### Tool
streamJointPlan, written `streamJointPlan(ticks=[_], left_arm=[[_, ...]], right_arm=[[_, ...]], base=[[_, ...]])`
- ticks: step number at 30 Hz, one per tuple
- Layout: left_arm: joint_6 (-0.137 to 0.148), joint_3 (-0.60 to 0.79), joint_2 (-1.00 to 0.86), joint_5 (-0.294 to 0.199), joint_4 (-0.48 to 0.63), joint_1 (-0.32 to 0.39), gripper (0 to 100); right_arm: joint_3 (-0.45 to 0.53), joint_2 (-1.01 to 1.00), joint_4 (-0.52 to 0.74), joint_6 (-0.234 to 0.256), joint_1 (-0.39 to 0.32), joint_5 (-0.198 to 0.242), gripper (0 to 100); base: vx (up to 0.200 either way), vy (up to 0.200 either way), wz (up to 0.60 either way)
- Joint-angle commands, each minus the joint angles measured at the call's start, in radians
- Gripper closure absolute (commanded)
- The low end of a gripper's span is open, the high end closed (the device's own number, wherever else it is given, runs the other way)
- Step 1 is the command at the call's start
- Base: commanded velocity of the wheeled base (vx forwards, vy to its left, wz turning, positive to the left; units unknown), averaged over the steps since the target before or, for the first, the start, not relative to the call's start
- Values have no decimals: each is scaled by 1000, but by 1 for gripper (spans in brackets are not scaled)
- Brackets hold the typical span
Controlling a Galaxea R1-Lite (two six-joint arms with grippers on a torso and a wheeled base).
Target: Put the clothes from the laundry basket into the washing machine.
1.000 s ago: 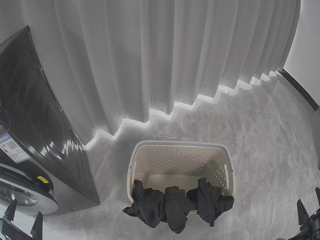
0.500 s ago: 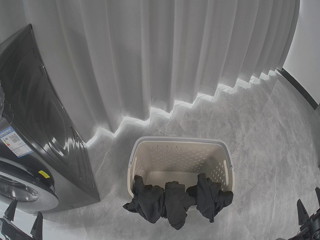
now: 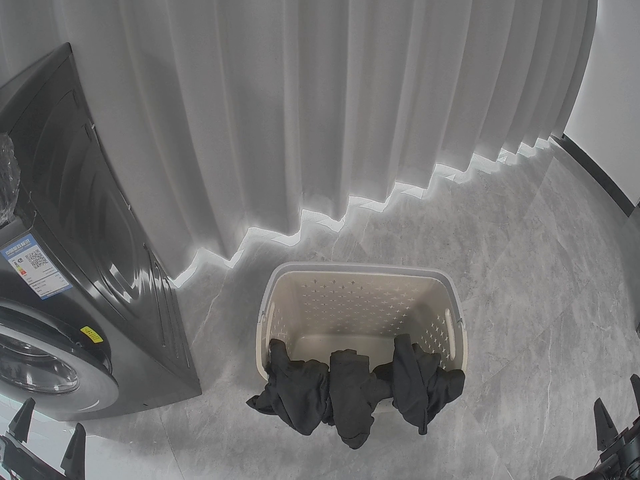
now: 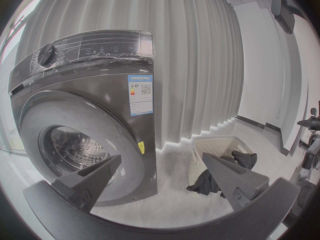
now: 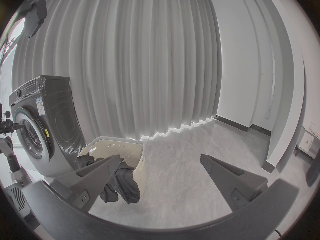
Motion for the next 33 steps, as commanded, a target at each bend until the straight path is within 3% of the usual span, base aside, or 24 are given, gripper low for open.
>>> streamJointPlan(ticks=[1,8,26,33], left_arm=[[-1,18,-18,0,0,0,0],[-1,16,-18,0,0,0,0],[-1,16,-18,0,0,0,0],[1,16,-18,0,0,0,0]], right_arm=[[18,-16,-1,0,0,1,0],[18,-16,-1,0,0,-1,0],[18,-16,-1,0,0,-1,0],[18,-16,-1,-2,0,-1,0]], base=[[-200,0,0],[-29,0,0],[-167,0,0],[0,0,0]])
